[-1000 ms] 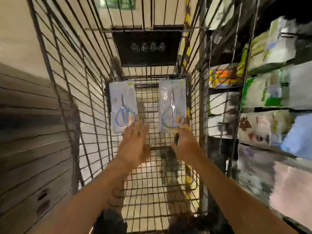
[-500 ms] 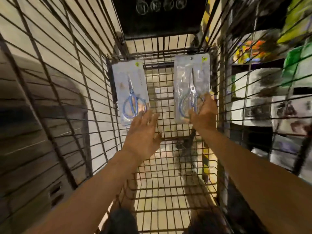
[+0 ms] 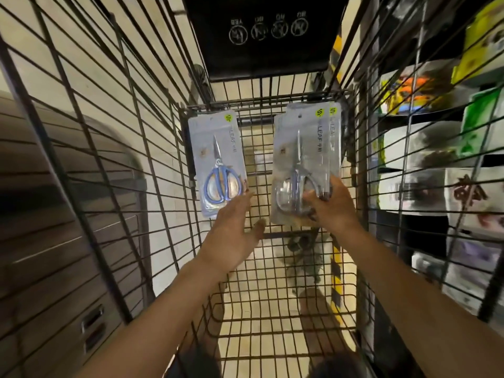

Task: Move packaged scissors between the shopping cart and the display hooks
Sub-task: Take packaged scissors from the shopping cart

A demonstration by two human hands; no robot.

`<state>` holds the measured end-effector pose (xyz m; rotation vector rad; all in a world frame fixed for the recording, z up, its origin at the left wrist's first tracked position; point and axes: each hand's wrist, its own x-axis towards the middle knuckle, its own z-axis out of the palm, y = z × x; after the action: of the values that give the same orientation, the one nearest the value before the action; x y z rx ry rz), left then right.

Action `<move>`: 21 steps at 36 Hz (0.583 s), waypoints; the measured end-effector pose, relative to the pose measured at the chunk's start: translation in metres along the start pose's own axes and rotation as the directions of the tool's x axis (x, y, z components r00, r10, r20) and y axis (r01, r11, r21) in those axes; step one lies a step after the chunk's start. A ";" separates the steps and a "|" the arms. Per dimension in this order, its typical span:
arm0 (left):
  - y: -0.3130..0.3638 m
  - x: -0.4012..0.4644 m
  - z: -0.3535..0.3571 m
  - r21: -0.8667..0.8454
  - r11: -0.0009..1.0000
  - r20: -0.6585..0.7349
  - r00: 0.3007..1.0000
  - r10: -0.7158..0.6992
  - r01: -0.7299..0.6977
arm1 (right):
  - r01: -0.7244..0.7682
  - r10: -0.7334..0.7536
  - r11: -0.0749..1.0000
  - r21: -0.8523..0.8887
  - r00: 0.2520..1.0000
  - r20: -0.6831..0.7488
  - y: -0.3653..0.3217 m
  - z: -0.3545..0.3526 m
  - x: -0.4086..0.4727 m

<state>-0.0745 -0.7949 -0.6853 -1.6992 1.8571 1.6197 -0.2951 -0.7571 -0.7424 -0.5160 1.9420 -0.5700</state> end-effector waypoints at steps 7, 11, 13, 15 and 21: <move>0.018 0.001 -0.016 -0.508 0.850 0.004 0.987 -0.161 0.140 | -0.091 0.020 0.962 0.257 0.964 0.266 -0.015 -0.008 -0.051; 0.023 0.003 -0.021 -0.621 0.778 -0.042 0.987 -0.157 0.097 | -0.196 0.031 0.916 0.351 0.905 0.425 -0.021 -0.009 -0.073; 0.025 0.003 -0.024 -0.663 0.744 -0.045 0.987 -0.153 0.085 | -0.213 0.022 0.905 0.369 0.889 0.458 -0.024 -0.007 -0.080; 0.025 0.004 -0.025 -0.672 0.737 -0.053 0.987 -0.155 0.080 | -0.217 0.031 0.909 0.356 0.886 0.462 -0.022 -0.006 -0.082; 0.031 0.000 -0.023 -0.620 0.783 -0.149 0.972 -0.183 0.052 | -0.098 0.019 0.965 0.245 0.952 0.306 -0.017 -0.002 -0.068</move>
<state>-0.0867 -0.8194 -0.6582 -2.2458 1.3103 2.2323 -0.2675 -0.7306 -0.6836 -0.3540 1.5603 -0.6538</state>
